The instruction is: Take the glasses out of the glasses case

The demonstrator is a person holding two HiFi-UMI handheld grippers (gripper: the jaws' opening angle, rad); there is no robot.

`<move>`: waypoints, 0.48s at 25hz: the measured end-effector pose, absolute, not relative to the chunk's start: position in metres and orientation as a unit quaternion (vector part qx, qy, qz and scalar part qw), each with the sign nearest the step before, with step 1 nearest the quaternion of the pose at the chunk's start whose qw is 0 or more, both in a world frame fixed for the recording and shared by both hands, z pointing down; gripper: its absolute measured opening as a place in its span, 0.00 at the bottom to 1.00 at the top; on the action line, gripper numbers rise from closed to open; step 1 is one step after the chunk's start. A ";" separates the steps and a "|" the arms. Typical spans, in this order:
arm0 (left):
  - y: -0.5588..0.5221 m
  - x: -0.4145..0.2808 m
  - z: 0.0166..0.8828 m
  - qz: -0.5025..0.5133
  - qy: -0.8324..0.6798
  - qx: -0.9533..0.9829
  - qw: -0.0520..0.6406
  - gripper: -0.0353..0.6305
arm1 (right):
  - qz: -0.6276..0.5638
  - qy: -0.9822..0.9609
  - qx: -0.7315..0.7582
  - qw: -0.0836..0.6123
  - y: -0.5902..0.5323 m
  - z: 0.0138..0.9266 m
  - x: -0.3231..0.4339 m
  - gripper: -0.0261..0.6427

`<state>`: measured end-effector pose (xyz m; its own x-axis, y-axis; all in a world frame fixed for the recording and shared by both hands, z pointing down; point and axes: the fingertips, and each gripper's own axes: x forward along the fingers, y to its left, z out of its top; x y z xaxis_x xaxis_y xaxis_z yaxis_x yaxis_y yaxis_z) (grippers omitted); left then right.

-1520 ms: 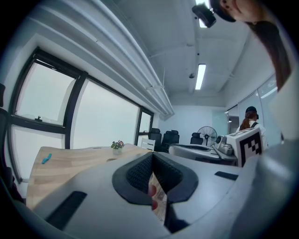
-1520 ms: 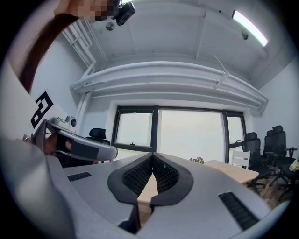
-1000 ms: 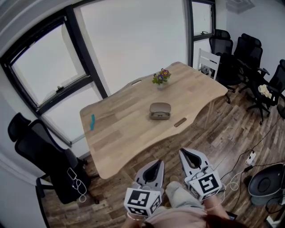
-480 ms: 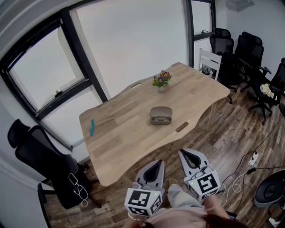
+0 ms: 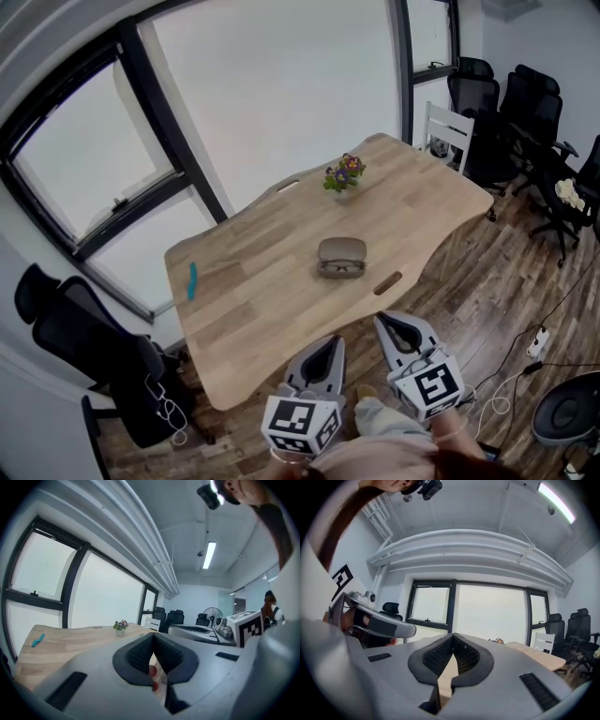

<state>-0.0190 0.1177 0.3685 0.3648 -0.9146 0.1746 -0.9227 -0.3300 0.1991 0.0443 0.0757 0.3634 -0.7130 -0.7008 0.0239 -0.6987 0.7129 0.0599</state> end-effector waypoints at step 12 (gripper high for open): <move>0.049 -0.021 0.364 0.012 -0.577 0.806 0.131 0.05 | -0.024 -0.933 0.359 0.020 0.010 0.360 0.040 0.04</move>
<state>-0.0212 0.0494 0.3645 0.3341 -0.9268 0.1713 -0.9333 -0.3000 0.1972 0.0398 0.0096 0.3596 -0.7413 -0.6709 0.0203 -0.6690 0.7409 0.0595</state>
